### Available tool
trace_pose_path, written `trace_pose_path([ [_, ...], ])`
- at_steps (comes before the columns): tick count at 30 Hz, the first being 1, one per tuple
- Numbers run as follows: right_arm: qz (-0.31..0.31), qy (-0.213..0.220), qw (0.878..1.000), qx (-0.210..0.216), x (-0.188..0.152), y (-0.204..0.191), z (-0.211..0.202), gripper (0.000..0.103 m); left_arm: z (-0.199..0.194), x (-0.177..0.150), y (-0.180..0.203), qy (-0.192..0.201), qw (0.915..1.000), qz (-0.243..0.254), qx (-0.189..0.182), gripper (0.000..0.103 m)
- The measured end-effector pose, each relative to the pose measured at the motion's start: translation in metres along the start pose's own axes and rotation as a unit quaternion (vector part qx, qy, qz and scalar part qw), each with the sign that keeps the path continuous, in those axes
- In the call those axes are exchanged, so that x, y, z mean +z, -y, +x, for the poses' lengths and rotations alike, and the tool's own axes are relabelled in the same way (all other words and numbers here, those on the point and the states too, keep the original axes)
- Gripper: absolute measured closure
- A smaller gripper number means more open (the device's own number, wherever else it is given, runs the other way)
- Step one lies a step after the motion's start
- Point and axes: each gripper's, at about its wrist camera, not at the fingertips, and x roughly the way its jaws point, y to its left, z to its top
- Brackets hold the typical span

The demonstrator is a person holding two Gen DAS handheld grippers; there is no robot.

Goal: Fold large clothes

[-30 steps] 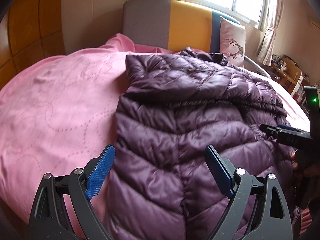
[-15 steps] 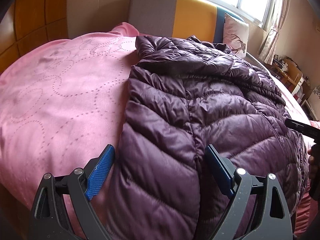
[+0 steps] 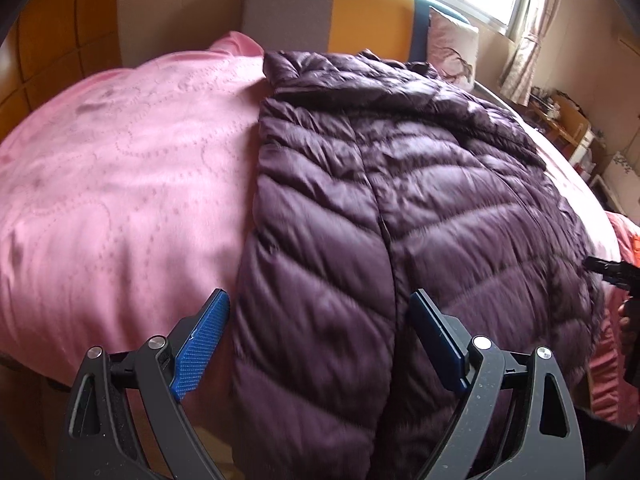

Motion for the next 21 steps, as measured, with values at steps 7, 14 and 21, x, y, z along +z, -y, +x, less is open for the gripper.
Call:
trace_pose_path([
  [7, -0.003, -0.041, 0.998, 0.043, -0.039, 0.0, -0.007, 0.009, -0.001, -0.024, -0.013, -0.042, 0.9967, -0.03, -0.062, 0.013],
  [14, -0.002, -0.079, 0.993, 0.093, -0.074, 0.0, -0.001, 0.036, 0.009, -0.048, -0.018, -0.107, 0.9845, -0.054, -0.129, 0.016],
  [21, -0.057, -0.083, 0.985, 0.14, -0.063, -0.027, -0.026, 0.083, -0.001, -0.043, -0.024, -0.114, 0.9719, -0.07, -0.193, 0.092],
])
